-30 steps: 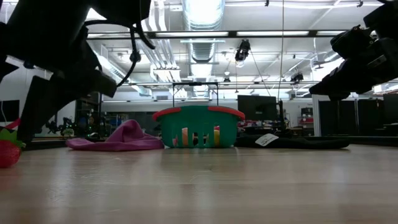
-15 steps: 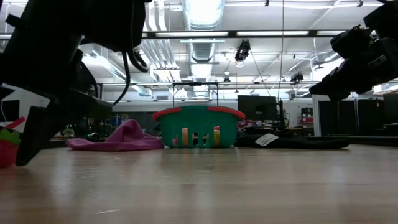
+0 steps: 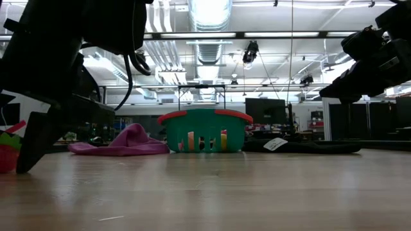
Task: Pick and placing Produce into tupperware
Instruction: Put the red strawberry into the blue bin
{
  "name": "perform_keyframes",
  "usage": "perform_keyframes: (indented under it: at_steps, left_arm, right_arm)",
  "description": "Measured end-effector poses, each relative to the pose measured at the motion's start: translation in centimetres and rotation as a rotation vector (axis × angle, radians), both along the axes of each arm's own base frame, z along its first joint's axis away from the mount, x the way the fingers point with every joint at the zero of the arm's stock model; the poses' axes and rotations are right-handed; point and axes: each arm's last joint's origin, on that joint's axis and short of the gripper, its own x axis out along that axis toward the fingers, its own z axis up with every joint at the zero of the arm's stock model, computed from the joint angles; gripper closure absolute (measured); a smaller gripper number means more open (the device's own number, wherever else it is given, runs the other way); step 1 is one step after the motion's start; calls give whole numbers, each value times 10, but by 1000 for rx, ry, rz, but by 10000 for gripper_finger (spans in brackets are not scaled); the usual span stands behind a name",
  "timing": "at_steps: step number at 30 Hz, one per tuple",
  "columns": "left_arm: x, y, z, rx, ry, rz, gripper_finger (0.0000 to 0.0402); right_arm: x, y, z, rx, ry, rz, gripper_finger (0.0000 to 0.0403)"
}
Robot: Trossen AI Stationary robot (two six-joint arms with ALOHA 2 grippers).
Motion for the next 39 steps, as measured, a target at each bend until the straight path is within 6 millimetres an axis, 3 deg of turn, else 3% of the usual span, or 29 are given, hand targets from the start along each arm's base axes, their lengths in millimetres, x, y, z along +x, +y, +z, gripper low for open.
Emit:
perform_keyframes:
  at_steps: [28, 39]
  left_arm:
    - [-1, 1, -2, 4, 5, -92, 278]
    - [0, 2, 3, 27, -20, -171, 289]
  right_arm:
    - [0, 0, 0, 0, 5, 0, 394]
    - [0, 0, -1, 0, 7, 0, 394]
